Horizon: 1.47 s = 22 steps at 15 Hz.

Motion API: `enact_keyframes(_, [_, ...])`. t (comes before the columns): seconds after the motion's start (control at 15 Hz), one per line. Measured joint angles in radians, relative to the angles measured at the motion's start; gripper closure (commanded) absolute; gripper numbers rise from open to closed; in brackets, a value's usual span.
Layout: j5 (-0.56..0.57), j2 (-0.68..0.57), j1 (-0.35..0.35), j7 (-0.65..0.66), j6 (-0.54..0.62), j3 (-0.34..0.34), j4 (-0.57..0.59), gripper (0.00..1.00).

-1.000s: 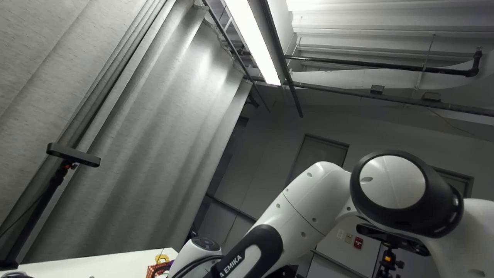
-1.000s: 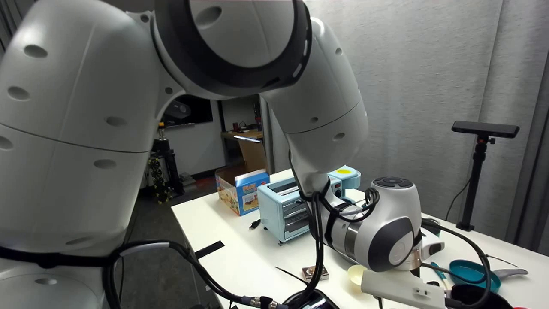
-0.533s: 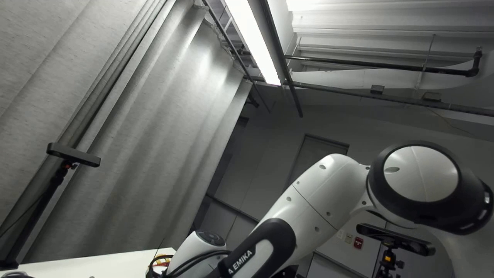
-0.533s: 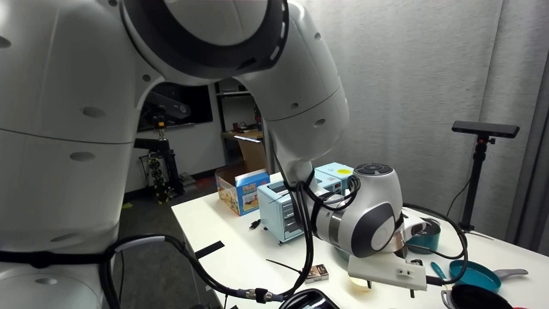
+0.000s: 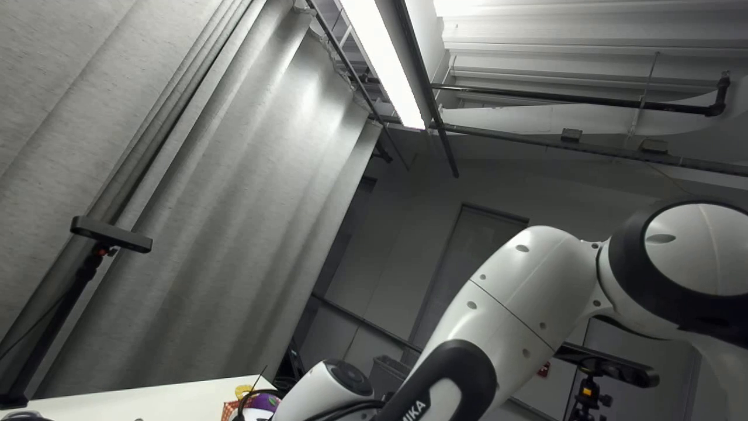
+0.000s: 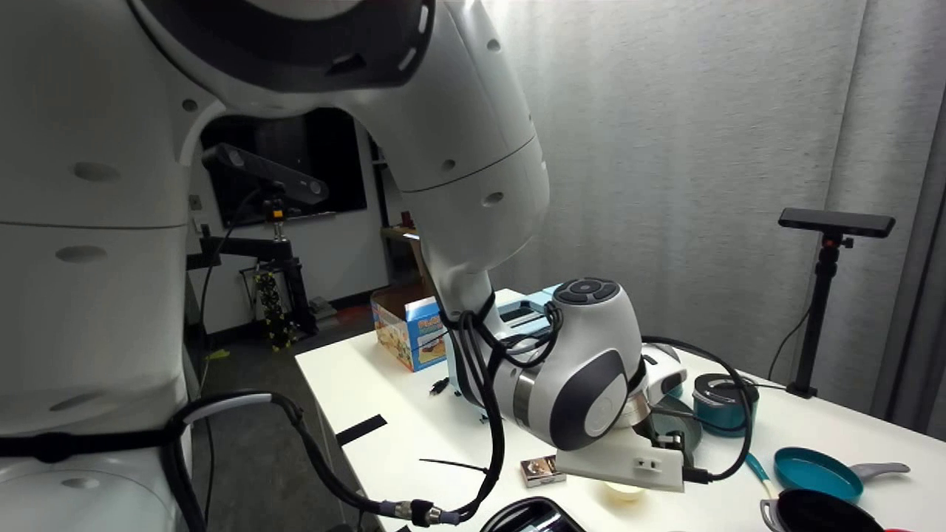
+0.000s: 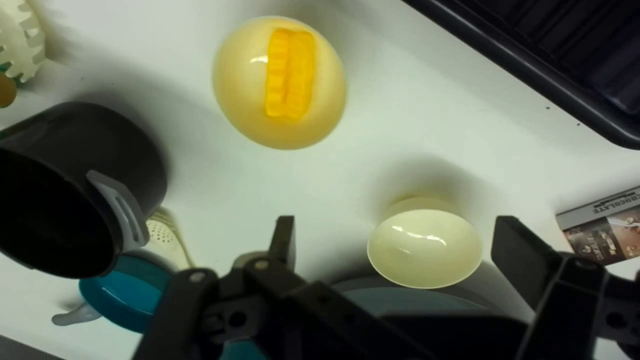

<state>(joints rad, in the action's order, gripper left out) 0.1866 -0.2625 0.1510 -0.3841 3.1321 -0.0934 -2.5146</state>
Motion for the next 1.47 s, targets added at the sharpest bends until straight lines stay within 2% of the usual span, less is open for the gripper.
enact_keyframes(0.53, [0.002,0.088,-0.057,0.052,0.139,0.002,-0.149,0.00])
enact_keyframes(1.47, [0.008,0.085,-0.062,0.053,0.140,0.007,-0.150,0.00])
